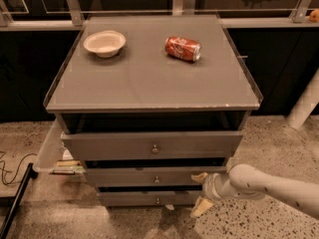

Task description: Close middle drawer

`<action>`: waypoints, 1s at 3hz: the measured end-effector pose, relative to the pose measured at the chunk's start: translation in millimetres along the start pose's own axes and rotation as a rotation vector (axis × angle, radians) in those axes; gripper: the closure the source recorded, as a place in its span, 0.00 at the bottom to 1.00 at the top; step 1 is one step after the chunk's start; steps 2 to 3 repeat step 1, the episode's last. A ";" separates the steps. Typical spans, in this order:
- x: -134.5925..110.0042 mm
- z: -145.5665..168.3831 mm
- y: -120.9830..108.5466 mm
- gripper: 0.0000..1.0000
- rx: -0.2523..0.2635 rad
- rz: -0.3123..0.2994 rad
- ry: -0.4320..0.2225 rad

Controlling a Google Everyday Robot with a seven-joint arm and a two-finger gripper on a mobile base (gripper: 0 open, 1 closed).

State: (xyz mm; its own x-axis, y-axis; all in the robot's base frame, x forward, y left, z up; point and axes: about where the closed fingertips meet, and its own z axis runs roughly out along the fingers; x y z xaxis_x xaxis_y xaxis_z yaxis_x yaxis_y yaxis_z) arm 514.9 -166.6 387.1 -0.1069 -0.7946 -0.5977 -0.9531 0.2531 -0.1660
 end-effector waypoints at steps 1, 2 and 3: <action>0.0 0.0 0.0 0.00 0.000 0.000 0.000; 0.0 0.0 0.0 0.00 0.000 0.000 0.000; 0.0 0.0 0.0 0.00 0.000 0.000 0.000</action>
Offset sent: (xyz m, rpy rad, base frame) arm 0.0000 0.0000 0.0000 0.0000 0.0000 0.0000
